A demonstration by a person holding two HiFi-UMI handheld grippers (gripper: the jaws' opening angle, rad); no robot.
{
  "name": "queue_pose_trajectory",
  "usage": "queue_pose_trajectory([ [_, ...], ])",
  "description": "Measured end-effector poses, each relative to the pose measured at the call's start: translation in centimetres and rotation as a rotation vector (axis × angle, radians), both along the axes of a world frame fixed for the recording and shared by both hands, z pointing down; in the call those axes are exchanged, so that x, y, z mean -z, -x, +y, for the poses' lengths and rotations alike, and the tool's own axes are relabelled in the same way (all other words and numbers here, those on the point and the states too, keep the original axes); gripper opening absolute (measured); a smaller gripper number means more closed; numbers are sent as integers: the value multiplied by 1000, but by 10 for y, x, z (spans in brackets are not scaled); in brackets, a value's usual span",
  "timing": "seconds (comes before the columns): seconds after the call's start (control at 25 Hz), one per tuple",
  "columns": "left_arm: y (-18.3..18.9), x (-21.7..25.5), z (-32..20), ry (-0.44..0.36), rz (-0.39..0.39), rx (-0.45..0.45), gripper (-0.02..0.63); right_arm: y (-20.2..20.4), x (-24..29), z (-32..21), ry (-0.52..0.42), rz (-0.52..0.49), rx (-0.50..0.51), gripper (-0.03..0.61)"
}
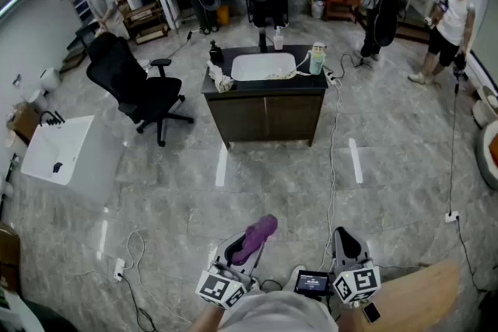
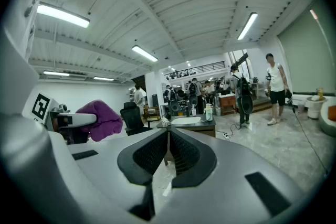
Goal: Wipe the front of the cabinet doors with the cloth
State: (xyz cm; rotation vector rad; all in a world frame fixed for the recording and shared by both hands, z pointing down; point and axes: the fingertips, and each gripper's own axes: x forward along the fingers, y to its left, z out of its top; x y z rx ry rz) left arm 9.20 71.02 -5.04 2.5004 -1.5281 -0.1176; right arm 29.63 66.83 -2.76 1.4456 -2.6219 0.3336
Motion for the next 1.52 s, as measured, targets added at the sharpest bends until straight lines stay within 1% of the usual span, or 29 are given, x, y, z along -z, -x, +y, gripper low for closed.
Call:
queue_pose_trajectory([
  [0.08, 28, 0, 7, -2, 0, 1, 123, 27, -8, 19, 38, -48, -28, 34],
  [0.16, 56, -4, 8, 2, -5, -1, 123, 55, -11, 34, 51, -84, -41, 34],
  [0.28, 82, -19, 12, 30, 2, -7, 123, 85, -7, 55, 37, -80, -28, 34],
  [0.4, 92, -27, 19, 53, 14, -16, 123, 97, -5, 77, 37, -38, -18, 34],
  [0.52, 92, -12, 25, 25, 27, -38, 123, 100, 0, 91, 30, -13, -9, 35],
  [0.64, 90, 6, 36, -13, 26, -29, 123, 95, 6, 97, 20, -30, 2, 35],
  [0.76, 91, 15, 44, -30, 20, 9, 123, 93, 17, 92, -8, -83, 27, 35],
  [0.84, 83, 15, 48, -25, 18, 34, 123, 87, 27, 85, -38, -90, 54, 35],
  [0.96, 58, 10, 50, 1, 18, 57, 123, 66, 35, 81, -70, -68, 84, 35],
  [1.08, 25, 4, 50, 13, 9, 60, 123, 40, 26, 87, -68, -81, 127, 35],
  [1.16, -3, 4, 48, 5, 5, 57, 123, 16, 15, 89, -45, -105, 144, 35],
  [1.24, -27, 4, 46, -1, 2, 59, 123, -9, 2, 87, -15, -129, 136, 35],
  [1.36, -56, 4, 50, 13, 5, 60, 123, -42, -8, 83, 16, -141, 115, 35],
  [1.44, -70, 0, 53, 29, -11, 55, 123, -60, -10, 77, 19, -143, 99, 35],
  [1.52, -76, -5, 55, 45, -35, 52, 123, -74, -11, 71, 17, -157, 74, 35],
])
